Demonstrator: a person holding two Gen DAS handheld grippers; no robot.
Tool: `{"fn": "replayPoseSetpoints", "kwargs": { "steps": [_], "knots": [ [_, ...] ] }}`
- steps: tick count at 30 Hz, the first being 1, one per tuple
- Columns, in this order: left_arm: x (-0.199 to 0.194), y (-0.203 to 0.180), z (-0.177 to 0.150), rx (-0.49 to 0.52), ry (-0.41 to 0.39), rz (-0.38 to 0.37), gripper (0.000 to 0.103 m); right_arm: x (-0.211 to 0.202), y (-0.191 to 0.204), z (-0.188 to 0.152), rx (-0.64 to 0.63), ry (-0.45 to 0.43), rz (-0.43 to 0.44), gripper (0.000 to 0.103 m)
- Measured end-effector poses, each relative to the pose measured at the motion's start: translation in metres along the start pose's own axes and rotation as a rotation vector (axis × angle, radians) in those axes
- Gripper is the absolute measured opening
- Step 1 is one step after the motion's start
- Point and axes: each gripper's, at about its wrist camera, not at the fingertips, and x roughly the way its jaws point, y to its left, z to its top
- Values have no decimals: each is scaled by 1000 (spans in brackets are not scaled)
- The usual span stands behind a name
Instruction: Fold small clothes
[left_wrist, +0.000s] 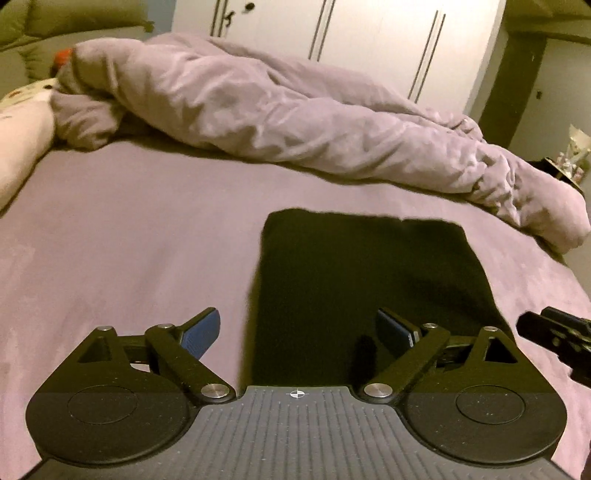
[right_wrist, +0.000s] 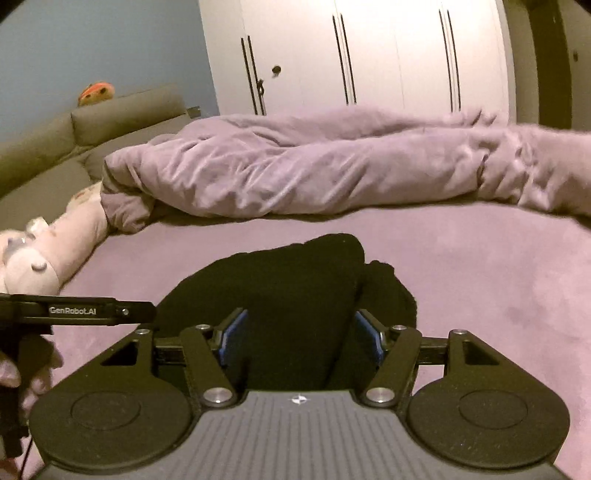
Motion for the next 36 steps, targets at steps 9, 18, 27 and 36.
{"fn": "replayPoseSetpoints", "kwargs": {
  "steps": [9, 18, 27, 36],
  "knots": [
    [-7, -8, -32, 15, 31, 36, 97, 16, 14, -34, 49, 144, -20, 47],
    [-2, -15, -39, 4, 86, 48, 97, 33, 3, -38, 139, 198, 78, 28],
    [19, -34, -50, 96, 150, 111, 102, 56, 7, -63, -21, 144, -91, 30],
    [10, -29, -54, 46, 187, 107, 102, 19, 6, -53, 42, 137, -64, 48]
  ]
}}
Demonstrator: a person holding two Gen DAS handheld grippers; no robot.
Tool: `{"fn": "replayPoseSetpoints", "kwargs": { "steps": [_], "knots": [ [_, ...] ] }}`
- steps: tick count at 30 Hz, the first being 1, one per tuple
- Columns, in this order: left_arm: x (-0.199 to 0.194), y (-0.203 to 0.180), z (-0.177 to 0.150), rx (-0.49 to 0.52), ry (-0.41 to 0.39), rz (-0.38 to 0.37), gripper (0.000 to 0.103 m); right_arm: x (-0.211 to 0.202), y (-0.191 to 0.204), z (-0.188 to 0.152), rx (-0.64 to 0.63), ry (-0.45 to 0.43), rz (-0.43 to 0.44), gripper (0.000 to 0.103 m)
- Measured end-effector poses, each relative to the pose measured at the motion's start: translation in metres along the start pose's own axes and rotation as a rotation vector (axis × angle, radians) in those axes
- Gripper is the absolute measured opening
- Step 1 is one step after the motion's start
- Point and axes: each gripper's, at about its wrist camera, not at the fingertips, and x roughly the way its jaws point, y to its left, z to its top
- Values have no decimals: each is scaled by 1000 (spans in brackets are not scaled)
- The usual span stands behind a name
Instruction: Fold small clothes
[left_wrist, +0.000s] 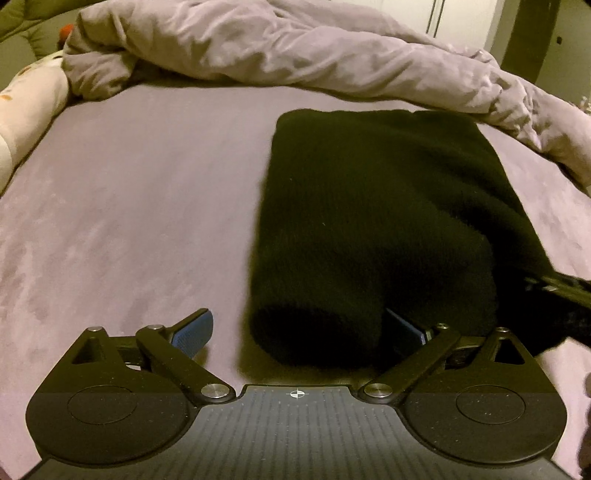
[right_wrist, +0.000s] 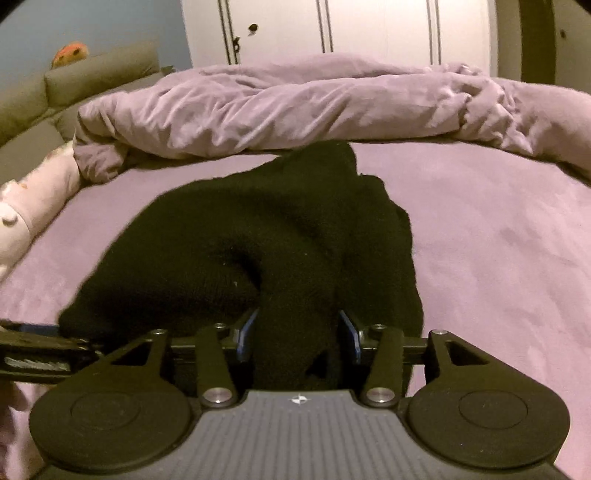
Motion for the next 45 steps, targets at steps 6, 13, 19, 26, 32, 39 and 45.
{"fn": "replayPoseSetpoints", "kwargs": {
  "steps": [6, 13, 19, 26, 32, 39, 45],
  "knots": [
    [-12, 0, -3, 17, 0, 9, 101, -30, 10, 18, 4, -74, -7, 51],
    [-13, 8, -4, 7, 7, 26, 101, 0, 46, 50, -213, -131, -56, 42],
    [-5, 11, -6, 16, 36, 46, 101, 61, 40, 24, -370, -27, -173, 38],
    [-20, 11, -19, 3, 76, 49, 101, 44, 37, 38, -265, 4, -139, 51],
    [-46, 0, -39, 40, 71, 59, 101, -23, 24, 16, -47, -21, -93, 82],
    [-77, -18, -55, 92, 57, 60, 101, -90, 42, -40, -132, 47, -137, 99],
    [-98, -25, -66, 94, 60, 71, 102, -122, 50, -54, -84, 186, -150, 99]
  ]
}}
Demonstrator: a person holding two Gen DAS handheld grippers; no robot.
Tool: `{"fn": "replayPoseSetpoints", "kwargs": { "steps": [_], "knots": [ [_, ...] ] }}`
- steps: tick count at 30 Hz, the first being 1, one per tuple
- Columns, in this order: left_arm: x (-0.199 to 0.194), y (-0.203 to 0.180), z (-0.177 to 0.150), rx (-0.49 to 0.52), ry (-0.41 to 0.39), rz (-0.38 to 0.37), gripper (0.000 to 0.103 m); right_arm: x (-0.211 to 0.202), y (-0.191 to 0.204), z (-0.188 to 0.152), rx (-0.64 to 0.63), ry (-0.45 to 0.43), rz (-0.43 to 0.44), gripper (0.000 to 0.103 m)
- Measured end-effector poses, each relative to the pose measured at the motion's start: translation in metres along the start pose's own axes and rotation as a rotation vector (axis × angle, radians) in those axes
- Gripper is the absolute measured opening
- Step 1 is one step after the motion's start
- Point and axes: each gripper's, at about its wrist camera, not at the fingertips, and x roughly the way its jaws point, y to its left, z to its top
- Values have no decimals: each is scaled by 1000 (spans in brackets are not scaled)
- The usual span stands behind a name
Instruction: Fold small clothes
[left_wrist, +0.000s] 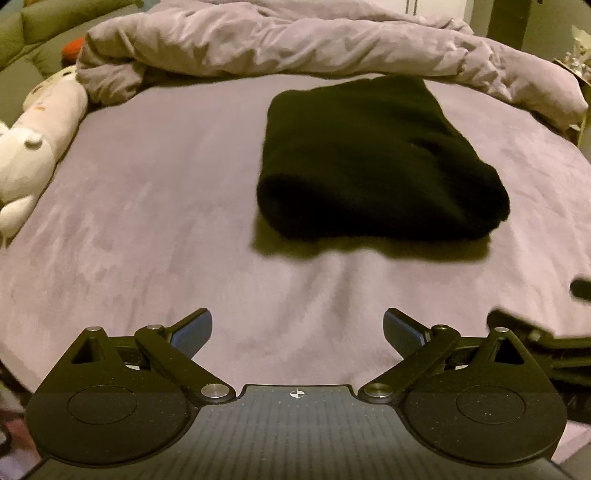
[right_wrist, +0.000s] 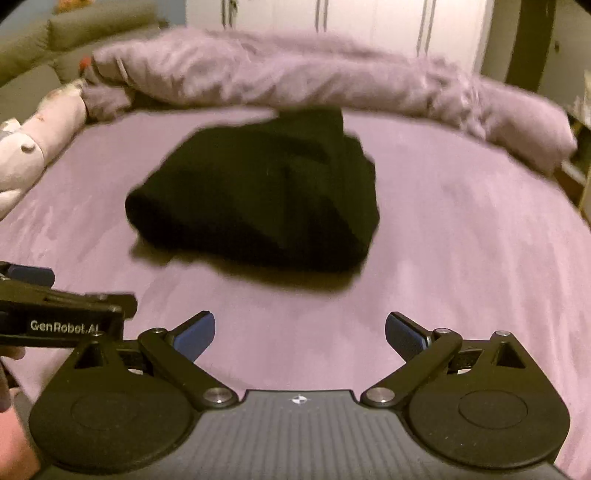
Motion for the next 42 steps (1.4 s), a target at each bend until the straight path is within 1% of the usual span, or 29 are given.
{"fn": "replayPoseSetpoints", "kwargs": {
  "steps": [2, 4, 8, 10, 12, 15, 18, 25, 35, 42],
  "knots": [
    [-4, 1, -3, 1, 14, 15, 102, -4, 1, -2, 32, 45, 16, 99],
    [-9, 2, -7, 2, 20, 10, 102, -11, 0, -3, 60, 60, 45, 99],
    [-19, 2, -10, 25, 34, 20, 102, -24, 8, -2, 33, 31, -7, 99],
    [-23, 3, -9, 31, 28, 27, 102, -32, 12, -2, 21, 16, -11, 99],
    [-26, 5, -6, 24, 36, 17, 102, -36, 12, 2, 16, 6, -11, 99],
    [-31, 10, -4, -5, 37, 3, 102, -39, 14, 9, -1, -1, -38, 99],
    [-35, 12, -4, -14, 34, 18, 102, -41, 17, 12, -16, 7, -55, 99],
    [-40, 12, -1, -16, 28, 27, 102, -43, 16, 13, -4, 13, -36, 99],
    [-42, 10, -1, -7, 25, 40, 103, -46, 10, 13, 30, 14, -41, 99],
    [-43, 11, 0, -4, 23, 47, 103, -45, 11, 14, 26, 21, -40, 99]
  ]
}}
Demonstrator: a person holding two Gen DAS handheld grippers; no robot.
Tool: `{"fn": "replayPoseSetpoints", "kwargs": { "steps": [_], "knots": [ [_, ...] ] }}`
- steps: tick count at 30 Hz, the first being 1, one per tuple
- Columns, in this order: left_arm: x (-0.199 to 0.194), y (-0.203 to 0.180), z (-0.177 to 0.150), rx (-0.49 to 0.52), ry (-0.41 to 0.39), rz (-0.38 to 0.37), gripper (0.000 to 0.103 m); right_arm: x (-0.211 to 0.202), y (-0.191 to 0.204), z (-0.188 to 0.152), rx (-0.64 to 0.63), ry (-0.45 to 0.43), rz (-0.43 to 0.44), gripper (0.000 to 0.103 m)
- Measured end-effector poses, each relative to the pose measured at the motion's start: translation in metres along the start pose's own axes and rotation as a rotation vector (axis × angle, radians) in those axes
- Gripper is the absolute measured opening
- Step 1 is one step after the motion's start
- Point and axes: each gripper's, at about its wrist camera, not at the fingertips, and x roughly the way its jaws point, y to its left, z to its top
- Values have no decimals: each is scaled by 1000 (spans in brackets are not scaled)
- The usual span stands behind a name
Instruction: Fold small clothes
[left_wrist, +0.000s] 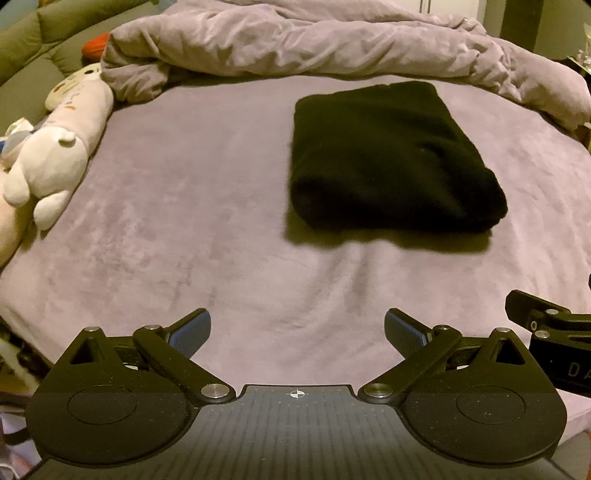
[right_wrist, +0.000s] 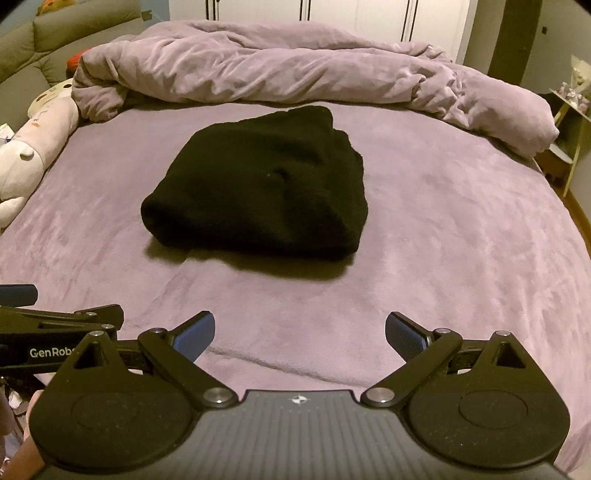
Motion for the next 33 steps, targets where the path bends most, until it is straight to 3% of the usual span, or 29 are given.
{"fn": "replayPoseSetpoints", "kwargs": {
  "steps": [33],
  "knots": [
    [6, -7, -2, 40, 16, -18, 103, 5, -7, 0, 41, 27, 3, 99]
  ]
}}
